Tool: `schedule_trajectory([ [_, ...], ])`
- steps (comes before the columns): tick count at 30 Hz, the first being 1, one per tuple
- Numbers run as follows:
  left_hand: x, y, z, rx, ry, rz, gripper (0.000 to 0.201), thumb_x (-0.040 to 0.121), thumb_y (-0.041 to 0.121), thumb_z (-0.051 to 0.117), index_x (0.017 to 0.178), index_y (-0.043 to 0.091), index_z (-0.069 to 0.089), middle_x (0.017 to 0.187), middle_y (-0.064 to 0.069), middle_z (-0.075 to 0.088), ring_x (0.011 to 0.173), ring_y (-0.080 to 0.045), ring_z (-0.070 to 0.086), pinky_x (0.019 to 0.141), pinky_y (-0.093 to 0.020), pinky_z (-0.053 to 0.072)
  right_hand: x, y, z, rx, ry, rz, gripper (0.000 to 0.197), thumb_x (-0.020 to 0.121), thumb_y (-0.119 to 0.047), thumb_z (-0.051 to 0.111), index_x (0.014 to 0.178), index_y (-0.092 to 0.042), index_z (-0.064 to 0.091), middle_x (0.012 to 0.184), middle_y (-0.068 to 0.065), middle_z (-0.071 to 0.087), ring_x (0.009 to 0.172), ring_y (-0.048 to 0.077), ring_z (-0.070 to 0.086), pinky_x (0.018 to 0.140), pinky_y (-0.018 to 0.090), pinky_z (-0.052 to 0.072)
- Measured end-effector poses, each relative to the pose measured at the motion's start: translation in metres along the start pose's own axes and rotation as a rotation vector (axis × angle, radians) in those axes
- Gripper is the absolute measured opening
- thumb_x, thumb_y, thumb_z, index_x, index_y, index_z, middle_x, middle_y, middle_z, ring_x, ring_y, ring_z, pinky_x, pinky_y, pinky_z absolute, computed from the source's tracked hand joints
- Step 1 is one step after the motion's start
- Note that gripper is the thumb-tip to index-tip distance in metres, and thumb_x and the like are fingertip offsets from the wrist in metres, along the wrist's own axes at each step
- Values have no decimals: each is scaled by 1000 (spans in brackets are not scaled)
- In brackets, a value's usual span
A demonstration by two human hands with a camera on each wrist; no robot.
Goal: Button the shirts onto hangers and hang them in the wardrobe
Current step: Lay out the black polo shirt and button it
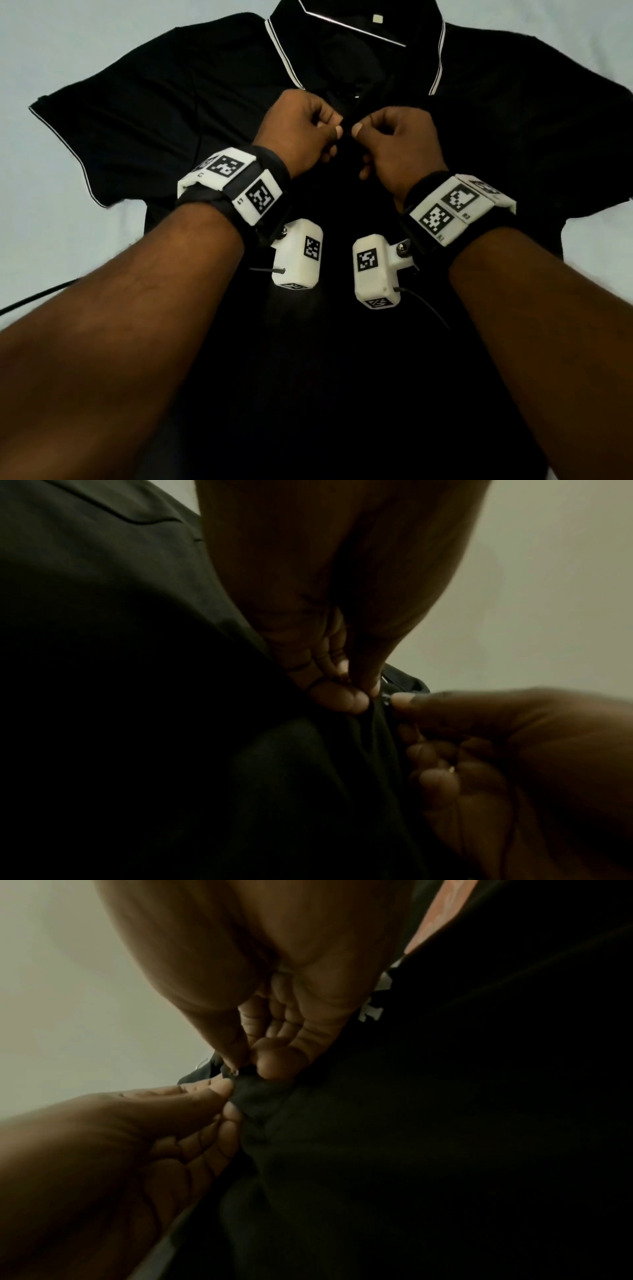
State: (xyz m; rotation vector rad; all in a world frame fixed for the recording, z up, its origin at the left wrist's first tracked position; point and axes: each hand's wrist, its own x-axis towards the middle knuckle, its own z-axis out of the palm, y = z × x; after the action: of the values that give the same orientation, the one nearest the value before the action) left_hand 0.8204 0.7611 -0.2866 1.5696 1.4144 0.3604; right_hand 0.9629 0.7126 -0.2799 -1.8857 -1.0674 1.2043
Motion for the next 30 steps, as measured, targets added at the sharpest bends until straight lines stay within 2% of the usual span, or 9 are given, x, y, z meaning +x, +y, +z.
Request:
schedule_trajectory([
  [3,5,7,-3,135,-8,-25,13,92,13,63,87,8,74,65,4,66,49,0,58,62,-21,53,-2,0,2,-21,-3,-32,12,96,-10,62,84,-8,65,60,1,60,37,10,55,41,25,46],
  [6,5,15,-4,350,4,49,6,90,24,63,85,21,67,83,1,68,81,-15,65,80,-30,52,3,-3,-2,-86,-26,22,17,96,-15,63,82,-6,67,60,2,60,39,16,58,42,28,48],
  [9,1,13,-9,442,79,73,9,90,31,67,87,22,65,95,-2,69,95,-22,64,80,-31,47,9,-7,-9,-201,18,98,21,92,-20,67,75,-8,71,58,2,63,43,23,65,44,27,50],
  [14,6,16,-21,400,235,235,16,85,18,63,101,18,68,108,-4,68,103,-26,63,88,-33,44,14,-11,-16,79,255,307,20,94,-8,56,76,-5,65,67,12,66,42,23,66,46,36,56],
  [17,17,27,-25,606,165,375,41,84,21,69,125,20,65,133,-8,56,126,-31,49,100,-42,43,19,-15,-8,78,300,299,14,90,-22,64,82,-11,65,79,13,70,51,26,70,49,38,58],
  [19,26,34,-27,819,72,400,44,88,28,68,131,22,62,143,-6,49,139,-32,36,105,-51,32,21,-21,-2,-49,296,249,22,76,-40,70,84,-20,66,85,7,72,68,30,73,61,45,62],
  [22,41,41,-30,939,15,412,33,93,31,64,123,17,65,132,-11,56,134,-35,41,106,-52,28,26,-30,2,-132,274,241,31,72,-45,74,88,-19,69,87,4,73,81,32,72,73,45,61],
  [27,59,45,-44,813,-135,444,30,89,25,70,117,19,63,115,-10,69,111,-36,62,99,-48,44,48,-17,2,-2,306,354,34,59,-40,67,77,-12,68,76,10,72,70,34,72,65,47,62],
  [30,63,46,-53,788,-169,537,32,90,25,68,119,26,55,101,3,70,87,-27,63,106,-48,36,34,-26,-1,263,266,414,19,80,-20,64,65,-11,59,69,13,68,54,27,69,52,35,56],
])
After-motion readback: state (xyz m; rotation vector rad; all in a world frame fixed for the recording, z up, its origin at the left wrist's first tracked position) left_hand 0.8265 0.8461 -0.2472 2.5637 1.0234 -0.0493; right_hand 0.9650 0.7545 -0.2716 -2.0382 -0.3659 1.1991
